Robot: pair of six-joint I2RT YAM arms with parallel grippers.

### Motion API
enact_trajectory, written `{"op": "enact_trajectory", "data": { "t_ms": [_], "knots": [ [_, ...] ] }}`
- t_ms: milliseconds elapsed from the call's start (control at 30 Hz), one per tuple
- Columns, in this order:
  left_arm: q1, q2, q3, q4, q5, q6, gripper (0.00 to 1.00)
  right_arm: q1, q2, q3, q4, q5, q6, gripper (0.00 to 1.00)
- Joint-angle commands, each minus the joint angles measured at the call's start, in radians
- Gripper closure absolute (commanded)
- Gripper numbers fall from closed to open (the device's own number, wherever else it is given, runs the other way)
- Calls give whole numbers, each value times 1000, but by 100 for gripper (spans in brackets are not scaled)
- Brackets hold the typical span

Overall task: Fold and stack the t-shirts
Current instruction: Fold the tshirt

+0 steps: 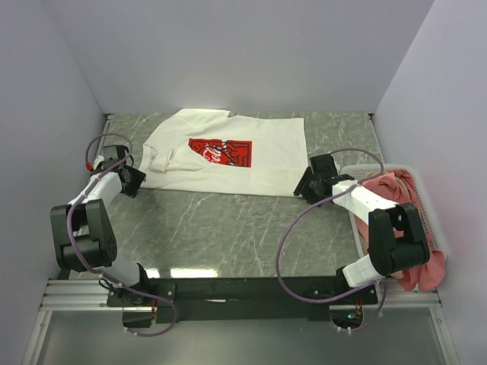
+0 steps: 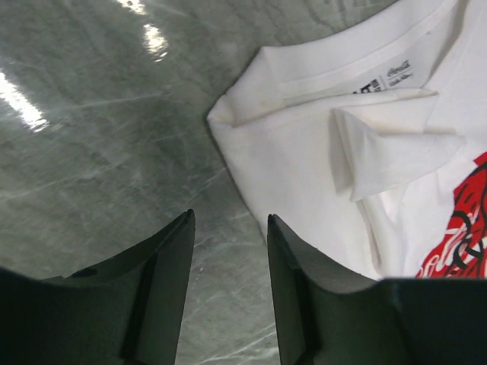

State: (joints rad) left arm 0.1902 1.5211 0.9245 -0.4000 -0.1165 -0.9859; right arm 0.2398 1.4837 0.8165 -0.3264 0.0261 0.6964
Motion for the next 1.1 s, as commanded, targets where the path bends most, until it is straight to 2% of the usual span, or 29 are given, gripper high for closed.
{"op": "enact_trajectory", "data": {
  "t_ms": [0,167,500,833,967,1067],
  "knots": [
    [-3,14,1,116,46,4,51,0,4,-16,53,20,23,39],
    [0,51,-18,153,43,3,50,-22,4,-22,58,28,32,39],
    [6,82,-44,181,41,-27,54,-79,10,-40,73,-5,26,39],
    [6,129,-6,164,12,-25,68,-79,81,-22,96,1,35,40],
    [8,145,14,155,-9,-13,73,-80,110,7,90,20,31,45],
    [6,157,34,148,-34,0,75,-79,122,30,76,41,23,54]
  ]
}}
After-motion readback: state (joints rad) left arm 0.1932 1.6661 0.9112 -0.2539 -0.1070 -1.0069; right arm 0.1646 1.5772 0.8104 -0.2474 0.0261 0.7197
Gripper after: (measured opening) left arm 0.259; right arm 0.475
